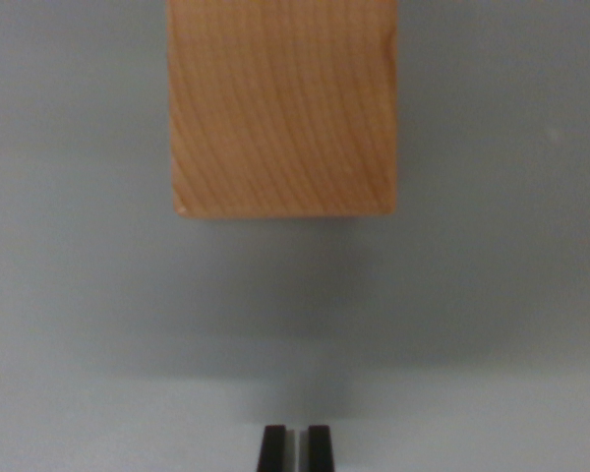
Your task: Push wooden cube
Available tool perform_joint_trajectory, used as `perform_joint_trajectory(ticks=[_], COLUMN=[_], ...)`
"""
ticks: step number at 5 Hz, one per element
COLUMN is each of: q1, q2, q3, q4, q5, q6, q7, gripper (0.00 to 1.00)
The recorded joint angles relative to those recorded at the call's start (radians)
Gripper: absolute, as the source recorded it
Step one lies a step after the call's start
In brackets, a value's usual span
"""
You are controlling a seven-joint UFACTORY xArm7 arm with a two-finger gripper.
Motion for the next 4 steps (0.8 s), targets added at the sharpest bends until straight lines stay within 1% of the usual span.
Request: perform_joint_trajectory(ticks=[1, 2, 3, 4], q1=[0.0000, -0.0004, -0.0004, -0.0011], q2=[0.000, 0.010, 0.010, 0.024], q3=[0.000, -0.001, -0.001, -0.002], q4=[0.000, 0.015, 0.015, 0.038], q5=[0.0000, -0.0001, -0.0001, -0.0002], q6=[0.000, 0.005, 0.005, 0.013], q7=[0.000, -0.002, -0.002, -0.004], gripper=[1.00, 1.00, 1.00, 1.00])
